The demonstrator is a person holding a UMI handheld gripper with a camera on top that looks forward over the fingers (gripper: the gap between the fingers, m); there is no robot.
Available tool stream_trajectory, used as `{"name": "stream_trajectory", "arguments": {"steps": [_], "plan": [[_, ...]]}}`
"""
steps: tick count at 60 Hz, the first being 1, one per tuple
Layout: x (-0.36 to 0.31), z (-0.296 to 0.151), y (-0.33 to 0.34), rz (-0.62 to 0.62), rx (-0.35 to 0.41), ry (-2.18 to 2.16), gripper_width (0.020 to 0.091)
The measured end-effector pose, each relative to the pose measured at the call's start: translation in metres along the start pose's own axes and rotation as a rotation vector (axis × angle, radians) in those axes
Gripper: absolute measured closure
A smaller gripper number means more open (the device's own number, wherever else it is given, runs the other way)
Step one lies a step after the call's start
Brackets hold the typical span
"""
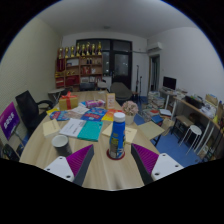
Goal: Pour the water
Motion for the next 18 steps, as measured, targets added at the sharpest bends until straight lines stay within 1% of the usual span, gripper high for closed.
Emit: {"name": "stream_trajectory", "arguments": {"steps": [5, 7, 13, 18], "plan": [[-0.034, -0.015, 0.058, -0.002, 0.02, 0.018, 0.0272], [-0.045, -0.02, 0.071, 0.003, 0.028, 0.021, 0.0268], [-0.083, -0.029, 0.141, 0.023, 0.033, 0.026, 0.0276], [-0.11, -0.037, 0.183, 0.025, 0.057, 0.026, 0.0274]]}}
Point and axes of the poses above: the point between the fingertips, and its own axes, seen from behind it with the camera up: x to the right, z down, y backward, against the way the camera looks, the point moved 2 cm from there along y, backward, against the way the camera looks, and after that the axes turned 12 degrees about -z, right-handed, at the moved point
